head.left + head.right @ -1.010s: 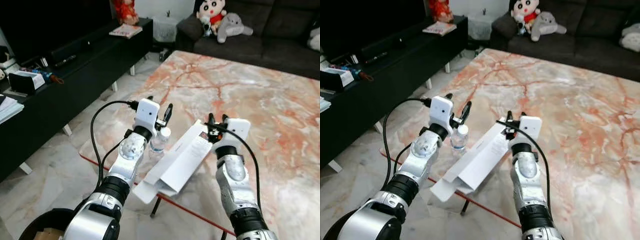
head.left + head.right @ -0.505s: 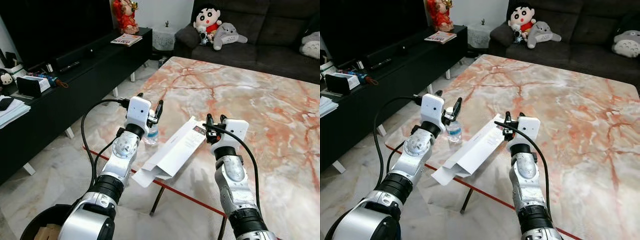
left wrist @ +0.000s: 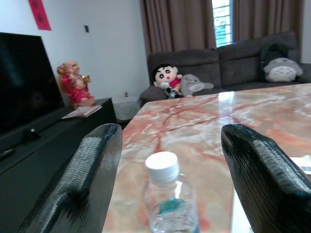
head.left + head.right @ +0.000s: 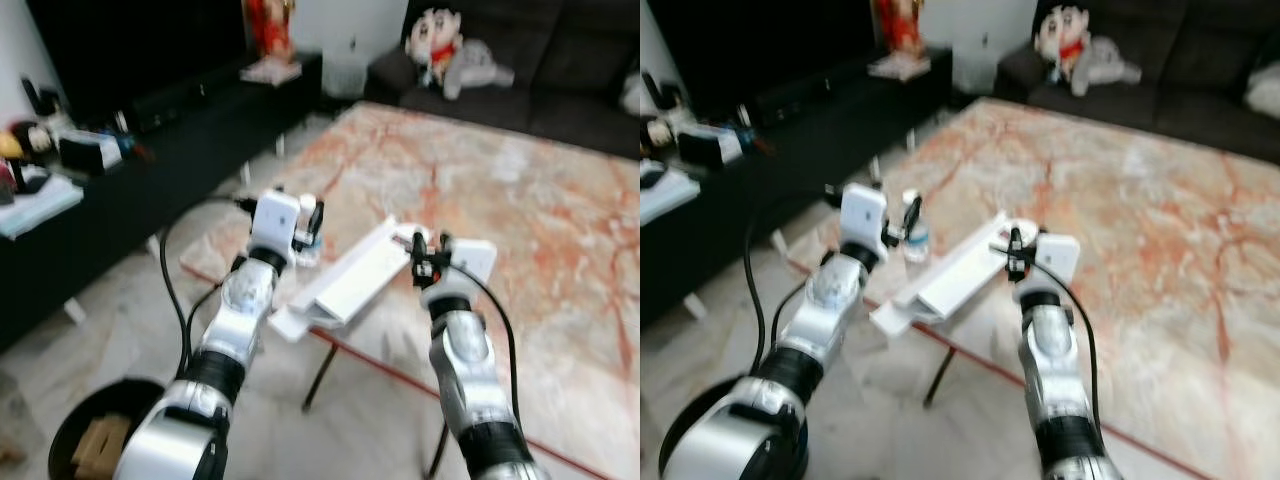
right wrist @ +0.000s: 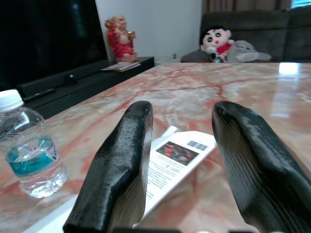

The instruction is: Picking trash to rubbish bin

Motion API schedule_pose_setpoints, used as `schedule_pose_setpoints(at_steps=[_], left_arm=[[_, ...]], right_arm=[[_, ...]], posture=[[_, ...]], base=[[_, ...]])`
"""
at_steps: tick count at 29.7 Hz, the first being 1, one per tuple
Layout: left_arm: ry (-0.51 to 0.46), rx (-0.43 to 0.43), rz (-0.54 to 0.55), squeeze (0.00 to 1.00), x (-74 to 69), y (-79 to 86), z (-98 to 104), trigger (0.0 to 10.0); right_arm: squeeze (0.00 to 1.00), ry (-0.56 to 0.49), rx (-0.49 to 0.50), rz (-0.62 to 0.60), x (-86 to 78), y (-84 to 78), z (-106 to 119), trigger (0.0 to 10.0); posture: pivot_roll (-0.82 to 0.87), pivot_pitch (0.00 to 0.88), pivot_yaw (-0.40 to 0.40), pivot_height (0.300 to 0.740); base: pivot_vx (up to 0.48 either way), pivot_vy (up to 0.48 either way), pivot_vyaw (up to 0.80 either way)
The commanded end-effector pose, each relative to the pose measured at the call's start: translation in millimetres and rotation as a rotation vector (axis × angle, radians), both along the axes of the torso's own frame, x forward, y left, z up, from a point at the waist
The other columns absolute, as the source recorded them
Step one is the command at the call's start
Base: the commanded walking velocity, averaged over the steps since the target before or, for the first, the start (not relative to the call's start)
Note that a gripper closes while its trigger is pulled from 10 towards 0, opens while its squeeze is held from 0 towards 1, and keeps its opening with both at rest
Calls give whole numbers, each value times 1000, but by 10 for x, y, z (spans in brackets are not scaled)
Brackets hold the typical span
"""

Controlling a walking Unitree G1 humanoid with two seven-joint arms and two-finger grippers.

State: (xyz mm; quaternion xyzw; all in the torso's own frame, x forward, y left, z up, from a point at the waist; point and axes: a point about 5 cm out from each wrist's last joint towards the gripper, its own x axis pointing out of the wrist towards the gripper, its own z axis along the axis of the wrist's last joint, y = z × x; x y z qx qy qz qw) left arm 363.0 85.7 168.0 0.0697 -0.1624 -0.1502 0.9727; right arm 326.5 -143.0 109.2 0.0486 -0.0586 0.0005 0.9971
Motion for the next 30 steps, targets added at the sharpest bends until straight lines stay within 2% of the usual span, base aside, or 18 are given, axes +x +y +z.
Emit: schedule_pose_setpoints(at_steps=[1, 30], left_arm=[[-13, 8, -6, 0, 10, -32, 45, 10000], [8, 6, 14, 0, 9, 7, 5, 10000]], right_arm=[[0, -6, 4, -1, 12, -7, 27, 10000], [0, -21, 8, 3, -13, -8, 66, 10000]], posture=[[64, 30, -26, 740], [61, 52, -34, 740]], base=[[0, 0, 0], [0, 0, 0]])
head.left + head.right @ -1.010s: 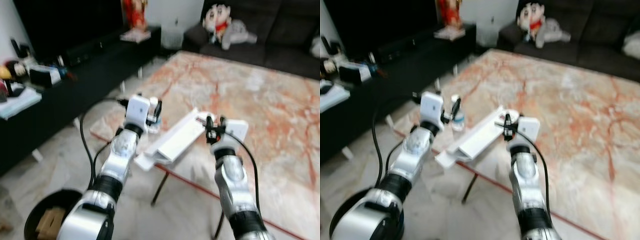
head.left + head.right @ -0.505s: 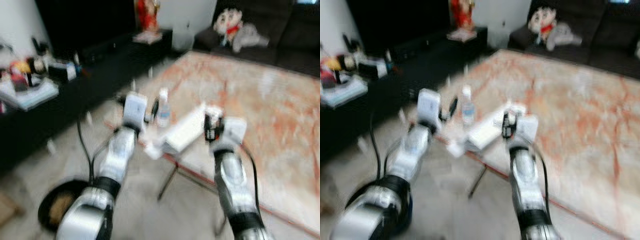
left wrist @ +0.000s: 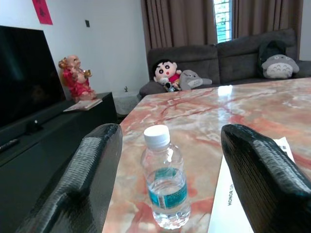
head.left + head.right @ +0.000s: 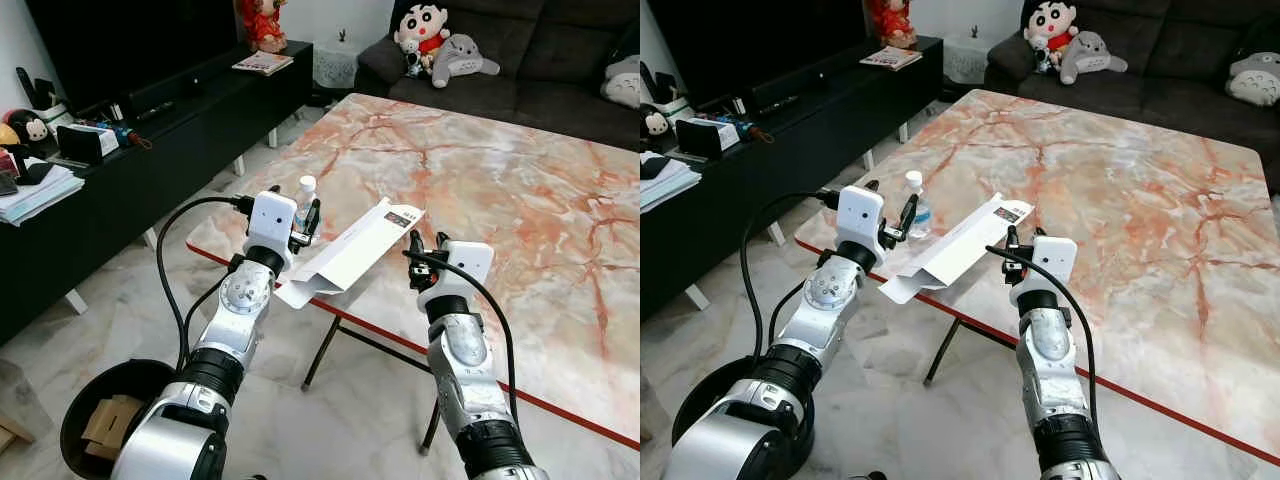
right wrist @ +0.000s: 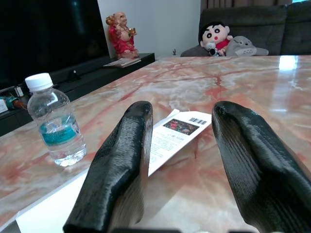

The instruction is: Picking trash to rubbish bin

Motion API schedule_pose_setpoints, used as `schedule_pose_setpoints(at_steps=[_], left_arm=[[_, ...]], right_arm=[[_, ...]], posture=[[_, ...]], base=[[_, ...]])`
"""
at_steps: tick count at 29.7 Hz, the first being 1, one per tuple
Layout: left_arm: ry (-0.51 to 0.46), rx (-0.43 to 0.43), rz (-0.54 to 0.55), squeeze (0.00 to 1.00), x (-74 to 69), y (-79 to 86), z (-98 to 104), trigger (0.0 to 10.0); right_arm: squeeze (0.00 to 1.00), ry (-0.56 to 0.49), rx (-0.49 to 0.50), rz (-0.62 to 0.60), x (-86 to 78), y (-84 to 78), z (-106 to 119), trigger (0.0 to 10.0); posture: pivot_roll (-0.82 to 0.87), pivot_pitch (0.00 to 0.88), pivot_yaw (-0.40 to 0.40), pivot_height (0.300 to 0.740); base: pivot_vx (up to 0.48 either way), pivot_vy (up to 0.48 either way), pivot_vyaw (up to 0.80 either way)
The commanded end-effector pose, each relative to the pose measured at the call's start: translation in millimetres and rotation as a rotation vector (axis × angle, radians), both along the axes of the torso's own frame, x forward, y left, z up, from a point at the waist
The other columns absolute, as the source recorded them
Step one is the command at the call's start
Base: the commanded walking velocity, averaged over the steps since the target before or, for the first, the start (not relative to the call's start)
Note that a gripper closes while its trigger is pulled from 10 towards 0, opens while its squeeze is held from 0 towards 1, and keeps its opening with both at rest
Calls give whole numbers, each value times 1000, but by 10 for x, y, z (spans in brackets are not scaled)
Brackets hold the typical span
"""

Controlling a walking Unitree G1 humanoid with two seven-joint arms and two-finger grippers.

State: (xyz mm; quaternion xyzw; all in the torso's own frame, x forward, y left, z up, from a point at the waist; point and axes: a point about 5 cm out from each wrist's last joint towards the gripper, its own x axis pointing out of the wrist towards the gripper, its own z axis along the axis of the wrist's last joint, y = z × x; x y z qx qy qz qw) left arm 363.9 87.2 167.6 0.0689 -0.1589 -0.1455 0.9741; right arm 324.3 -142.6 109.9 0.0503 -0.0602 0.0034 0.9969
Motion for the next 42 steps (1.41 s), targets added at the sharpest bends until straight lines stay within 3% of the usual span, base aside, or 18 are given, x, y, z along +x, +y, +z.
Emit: schedule_pose_setpoints(at_steps=[1, 15, 33, 42], left_arm=[[2, 10, 3, 0, 4, -12, 11, 10000], [-12, 24, -14, 0, 78, -55, 115, 10000], [-10, 19, 11, 0, 91, -25, 105, 10000], [-29, 10, -7, 0, 27, -83, 104, 10000]], right_arm=[[0, -23, -1, -2, 21, -18, 85, 10000], [0, -79, -40, -71, 80, -307, 309, 10000], [0, -71, -20, -47, 75, -206, 298, 10000], [0, -81, -15, -45, 1, -179, 308, 10000]], posture=[[54, 61, -37, 740], [37, 67, -43, 740], [49, 41, -49, 740], [43, 71, -52, 740]], base=[[0, 0, 0], [0, 0, 0], [0, 0, 0], [0, 0, 0]])
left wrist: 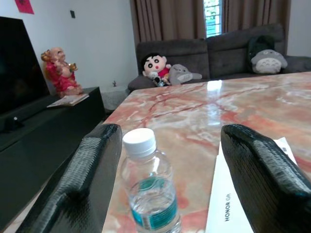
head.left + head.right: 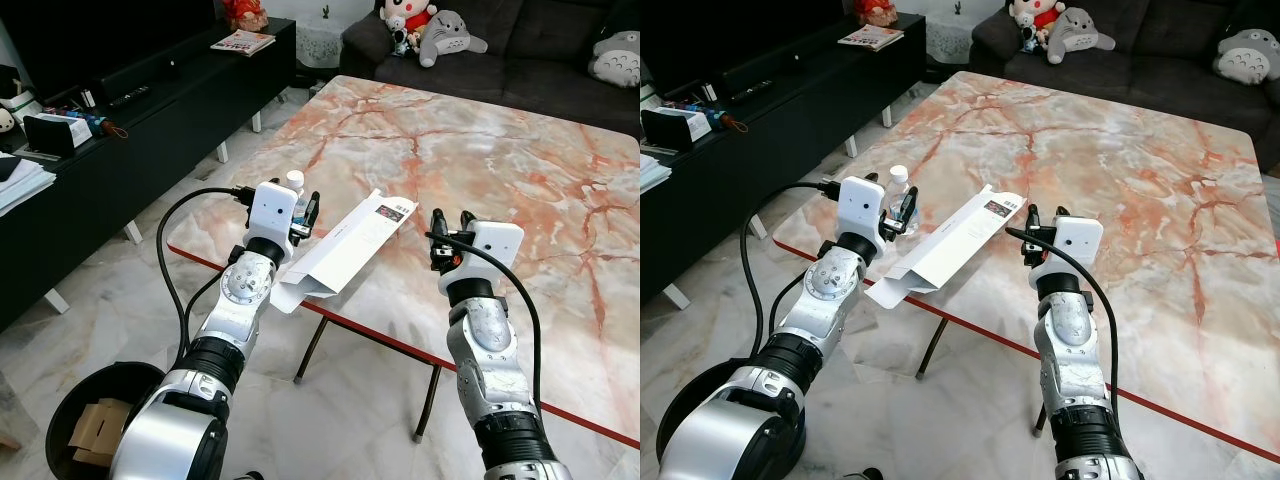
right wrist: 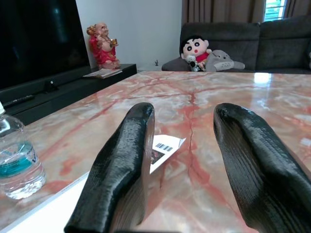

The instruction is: Picking trash to rubbish bin

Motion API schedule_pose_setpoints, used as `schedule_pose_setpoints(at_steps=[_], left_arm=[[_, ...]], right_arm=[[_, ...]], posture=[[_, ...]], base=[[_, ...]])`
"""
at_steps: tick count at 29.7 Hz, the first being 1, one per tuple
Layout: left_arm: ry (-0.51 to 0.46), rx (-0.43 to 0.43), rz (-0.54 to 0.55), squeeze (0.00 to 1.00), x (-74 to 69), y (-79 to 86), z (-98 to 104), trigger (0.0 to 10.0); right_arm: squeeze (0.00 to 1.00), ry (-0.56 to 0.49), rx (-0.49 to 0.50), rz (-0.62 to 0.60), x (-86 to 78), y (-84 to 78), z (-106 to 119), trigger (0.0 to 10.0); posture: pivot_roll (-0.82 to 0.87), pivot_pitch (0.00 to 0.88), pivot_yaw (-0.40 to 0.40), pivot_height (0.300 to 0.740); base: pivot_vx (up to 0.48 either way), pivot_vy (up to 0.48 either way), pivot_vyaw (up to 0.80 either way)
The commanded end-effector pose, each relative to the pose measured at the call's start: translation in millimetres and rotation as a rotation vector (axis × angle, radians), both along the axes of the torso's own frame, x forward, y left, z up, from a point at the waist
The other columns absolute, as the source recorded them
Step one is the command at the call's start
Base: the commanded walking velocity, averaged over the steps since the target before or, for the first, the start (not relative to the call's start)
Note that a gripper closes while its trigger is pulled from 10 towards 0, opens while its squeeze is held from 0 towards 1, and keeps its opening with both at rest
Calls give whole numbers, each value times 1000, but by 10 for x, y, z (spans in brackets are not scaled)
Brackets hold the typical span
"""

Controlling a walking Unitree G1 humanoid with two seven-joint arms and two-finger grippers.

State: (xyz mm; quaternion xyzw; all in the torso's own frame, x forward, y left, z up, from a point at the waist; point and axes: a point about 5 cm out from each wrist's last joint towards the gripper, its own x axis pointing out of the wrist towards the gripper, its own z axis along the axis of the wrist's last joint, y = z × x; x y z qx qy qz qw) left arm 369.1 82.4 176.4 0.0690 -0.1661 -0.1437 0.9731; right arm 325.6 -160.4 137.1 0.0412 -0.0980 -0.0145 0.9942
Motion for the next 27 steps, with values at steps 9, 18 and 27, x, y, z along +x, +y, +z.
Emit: schedule_pose_setpoints(at_steps=[9, 18, 27], left_arm=[[-23, 7, -22, 0, -46, -60, 35, 10000], [-34, 13, -17, 0, -45, -58, 75, 10000], [-38, 19, 1, 0, -19, -11, 110, 10000]], right_arm=[[0, -8, 8, -2, -37, 29, 48, 10000], [0, -7, 15, -2, -36, 25, 64, 10000], [0, -8, 20, -7, 5, 31, 89, 10000]], posture=[[38, 84, -46, 740], [46, 110, -50, 740], [51, 100, -46, 740]], base=[[0, 0, 0], [0, 0, 0], [0, 0, 0]])
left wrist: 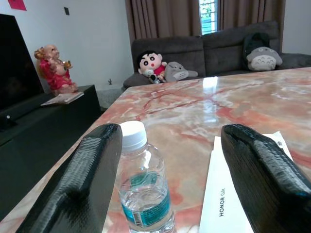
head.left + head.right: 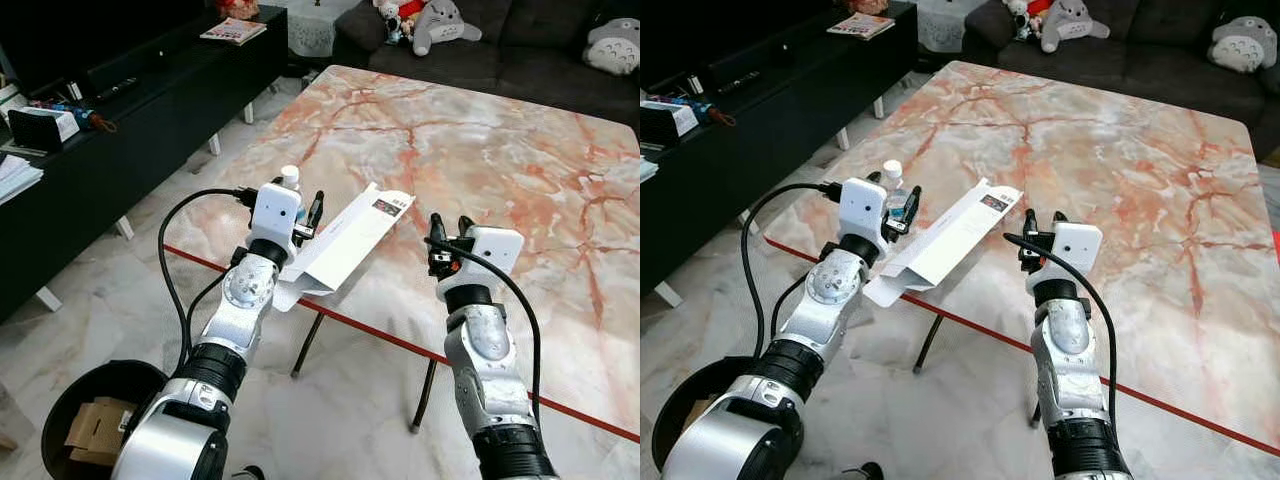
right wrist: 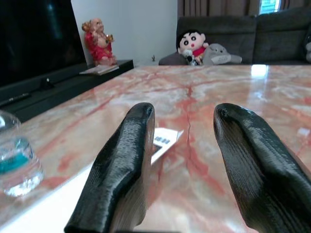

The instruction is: Picking trash to rubbish bin

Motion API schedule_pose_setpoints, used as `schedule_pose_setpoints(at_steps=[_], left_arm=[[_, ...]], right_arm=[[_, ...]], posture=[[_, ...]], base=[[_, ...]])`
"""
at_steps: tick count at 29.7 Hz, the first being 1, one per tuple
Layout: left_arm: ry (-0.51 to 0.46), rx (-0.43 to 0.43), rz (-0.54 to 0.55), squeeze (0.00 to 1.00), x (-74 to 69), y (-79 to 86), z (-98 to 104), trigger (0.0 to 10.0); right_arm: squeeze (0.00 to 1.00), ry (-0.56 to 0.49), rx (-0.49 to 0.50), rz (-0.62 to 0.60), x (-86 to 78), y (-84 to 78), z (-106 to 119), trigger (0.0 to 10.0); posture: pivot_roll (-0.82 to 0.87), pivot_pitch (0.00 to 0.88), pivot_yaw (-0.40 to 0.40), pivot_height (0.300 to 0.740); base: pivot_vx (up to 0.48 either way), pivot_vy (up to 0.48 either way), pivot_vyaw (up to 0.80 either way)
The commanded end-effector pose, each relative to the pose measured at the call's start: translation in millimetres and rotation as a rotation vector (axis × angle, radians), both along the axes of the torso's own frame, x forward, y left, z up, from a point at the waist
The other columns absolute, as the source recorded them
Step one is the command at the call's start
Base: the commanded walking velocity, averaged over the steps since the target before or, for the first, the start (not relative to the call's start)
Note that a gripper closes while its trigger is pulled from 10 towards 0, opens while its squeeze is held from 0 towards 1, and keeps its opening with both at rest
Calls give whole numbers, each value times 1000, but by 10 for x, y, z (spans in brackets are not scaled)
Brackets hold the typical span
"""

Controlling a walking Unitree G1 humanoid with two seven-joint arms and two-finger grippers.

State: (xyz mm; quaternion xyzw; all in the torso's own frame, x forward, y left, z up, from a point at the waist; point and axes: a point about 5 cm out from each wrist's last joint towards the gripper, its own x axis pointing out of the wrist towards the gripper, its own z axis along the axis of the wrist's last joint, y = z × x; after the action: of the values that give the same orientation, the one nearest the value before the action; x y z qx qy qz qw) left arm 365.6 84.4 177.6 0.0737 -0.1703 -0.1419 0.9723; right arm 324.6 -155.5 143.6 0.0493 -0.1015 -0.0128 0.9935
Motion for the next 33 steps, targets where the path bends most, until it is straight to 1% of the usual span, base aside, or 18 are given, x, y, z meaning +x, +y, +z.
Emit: schedule_pose_setpoints(at_steps=[1, 7, 15, 24, 33], left_arm=[[-27, 10, -1, 0, 16, -34, 98, 10000], [-30, 3, 2, 0, 27, -56, 117, 10000], [-33, 1, 9, 0, 45, -46, 137, 10000], [-38, 3, 5, 0, 37, -58, 140, 10000], [-38, 3, -1, 0, 32, -70, 138, 10000]], right_arm=[[0, -1, 5, -11, 19, -16, 27, 10000], [0, -8, 2, -2, 50, 3, 56, 10000], [0, -14, -3, 3, 82, 14, 84, 10000], [0, -13, 5, 12, 87, 47, 72, 10000], [0, -10, 5, 10, 78, 37, 60, 10000]], posture=[[51, 97, -46, 740], [52, 86, -49, 740], [56, 82, -51, 740], [60, 86, -51, 740], [56, 91, -51, 740]], base=[[0, 0, 0], [262, 0, 0], [290, 0, 0], [290, 0, 0], [291, 0, 0]])
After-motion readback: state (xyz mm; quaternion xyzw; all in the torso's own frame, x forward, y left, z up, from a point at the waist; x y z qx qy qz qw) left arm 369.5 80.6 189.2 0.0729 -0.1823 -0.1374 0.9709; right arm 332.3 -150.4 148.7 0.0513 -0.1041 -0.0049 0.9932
